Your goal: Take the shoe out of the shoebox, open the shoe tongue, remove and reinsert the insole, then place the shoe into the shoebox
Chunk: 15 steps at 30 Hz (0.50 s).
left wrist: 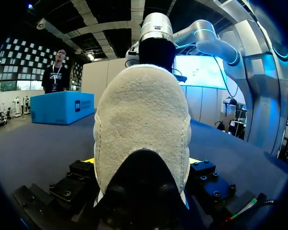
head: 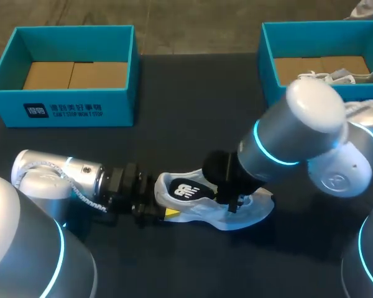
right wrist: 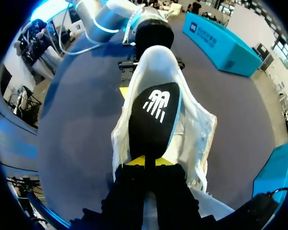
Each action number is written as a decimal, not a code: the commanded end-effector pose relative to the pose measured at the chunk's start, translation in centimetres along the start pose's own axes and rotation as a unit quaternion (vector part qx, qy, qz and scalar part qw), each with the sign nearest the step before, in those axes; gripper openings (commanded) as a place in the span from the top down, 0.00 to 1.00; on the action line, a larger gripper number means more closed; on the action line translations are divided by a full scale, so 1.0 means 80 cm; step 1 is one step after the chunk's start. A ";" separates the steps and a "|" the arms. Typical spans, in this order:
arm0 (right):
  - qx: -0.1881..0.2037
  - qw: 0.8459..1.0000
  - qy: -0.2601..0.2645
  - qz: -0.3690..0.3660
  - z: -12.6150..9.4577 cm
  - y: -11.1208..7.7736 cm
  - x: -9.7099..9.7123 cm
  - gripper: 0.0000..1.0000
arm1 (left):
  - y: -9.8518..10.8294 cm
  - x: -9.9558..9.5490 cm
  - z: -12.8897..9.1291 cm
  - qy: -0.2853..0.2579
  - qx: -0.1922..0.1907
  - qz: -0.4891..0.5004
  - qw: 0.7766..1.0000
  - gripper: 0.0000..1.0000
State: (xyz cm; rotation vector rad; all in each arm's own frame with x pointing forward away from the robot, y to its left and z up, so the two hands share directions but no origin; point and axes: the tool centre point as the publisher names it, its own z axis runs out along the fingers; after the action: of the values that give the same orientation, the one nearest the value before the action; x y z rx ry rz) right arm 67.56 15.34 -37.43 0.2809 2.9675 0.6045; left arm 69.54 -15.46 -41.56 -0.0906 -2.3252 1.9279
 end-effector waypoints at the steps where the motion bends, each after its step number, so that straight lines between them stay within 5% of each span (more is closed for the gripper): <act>1: -0.087 0.996 -0.007 -0.004 -0.013 -0.010 0.004 1.00 | 0.004 -0.003 -0.003 -0.001 -0.001 -0.001 1.000 1.00; 9: -0.134 0.991 -0.008 -0.018 -0.016 -0.006 -0.003 1.00 | 0.004 -0.003 -0.003 -0.001 -0.001 -0.001 1.000 1.00; 15: -0.131 0.991 -0.005 -0.022 -0.016 0.001 -0.008 1.00 | 0.004 -0.003 -0.003 -0.001 -0.001 -0.001 1.000 1.00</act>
State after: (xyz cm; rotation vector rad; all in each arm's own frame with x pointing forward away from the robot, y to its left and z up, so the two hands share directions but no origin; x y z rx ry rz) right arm 67.97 14.80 -35.97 0.2084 2.8561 0.8863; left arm 69.60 -15.39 -41.59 -0.0900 -2.3247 1.9281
